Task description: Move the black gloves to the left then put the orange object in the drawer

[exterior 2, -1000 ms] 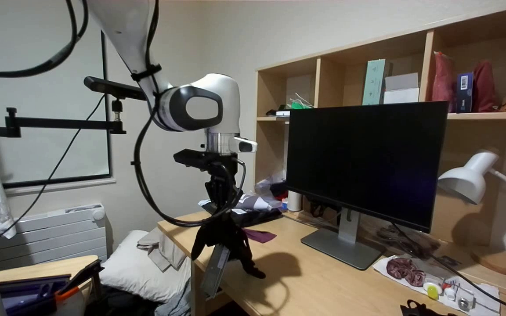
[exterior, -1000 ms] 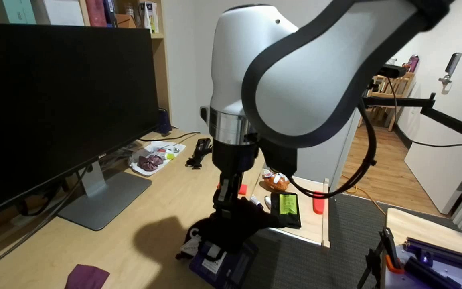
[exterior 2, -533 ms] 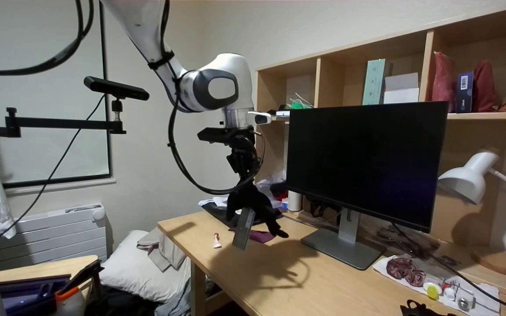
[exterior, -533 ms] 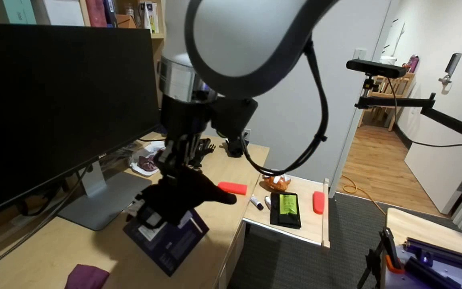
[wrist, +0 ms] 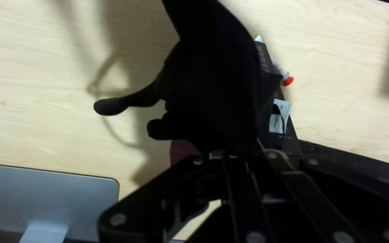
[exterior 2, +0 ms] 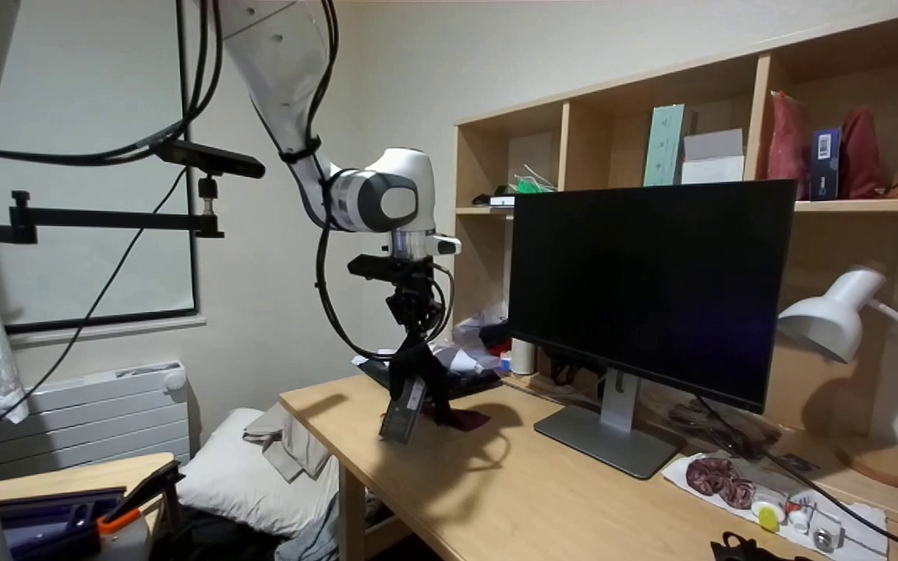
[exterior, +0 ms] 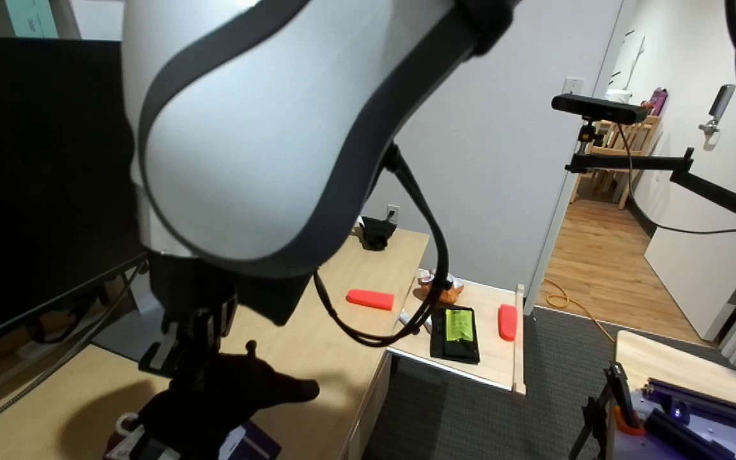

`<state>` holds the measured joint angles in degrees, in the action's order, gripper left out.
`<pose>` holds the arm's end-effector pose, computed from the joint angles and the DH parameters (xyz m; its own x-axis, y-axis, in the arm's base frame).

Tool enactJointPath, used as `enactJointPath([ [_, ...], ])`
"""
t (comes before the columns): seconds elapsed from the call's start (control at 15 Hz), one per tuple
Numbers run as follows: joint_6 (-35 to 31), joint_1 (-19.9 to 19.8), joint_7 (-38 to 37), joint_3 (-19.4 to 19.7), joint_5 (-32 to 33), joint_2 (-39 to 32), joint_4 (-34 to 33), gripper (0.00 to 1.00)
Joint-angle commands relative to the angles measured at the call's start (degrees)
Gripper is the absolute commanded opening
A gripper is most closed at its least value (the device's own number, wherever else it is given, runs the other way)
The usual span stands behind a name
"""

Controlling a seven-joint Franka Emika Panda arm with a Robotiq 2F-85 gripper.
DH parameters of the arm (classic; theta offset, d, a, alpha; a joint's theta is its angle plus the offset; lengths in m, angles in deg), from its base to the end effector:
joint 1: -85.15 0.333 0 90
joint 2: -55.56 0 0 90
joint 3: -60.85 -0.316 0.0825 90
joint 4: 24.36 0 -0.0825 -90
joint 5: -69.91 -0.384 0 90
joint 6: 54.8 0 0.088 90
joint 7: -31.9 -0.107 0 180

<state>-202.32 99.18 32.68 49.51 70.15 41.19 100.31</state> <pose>0.5205 0.2452 0.2926 0.8914 0.4268 0.1527 0.4376 -0.8981 -0.0440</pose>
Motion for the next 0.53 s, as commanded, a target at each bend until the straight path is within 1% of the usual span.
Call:
enactJointPath([
  [0.0, -0.2, 1.3, -2.5, 0.6, 2.9, -6.2, -5.7, 0.06],
  [0.27, -0.3, 1.5, -2.3, 2.2, 4.4, -10.5, -9.1, 0.06],
  [0.4, -0.5, 1.7, -2.7, 3.5, 5.8, -12.0, -10.1, 0.06],
  [0.47, -1.7, 2.1, -3.5, 4.5, 7.1, -12.7, -10.3, 0.06],
])
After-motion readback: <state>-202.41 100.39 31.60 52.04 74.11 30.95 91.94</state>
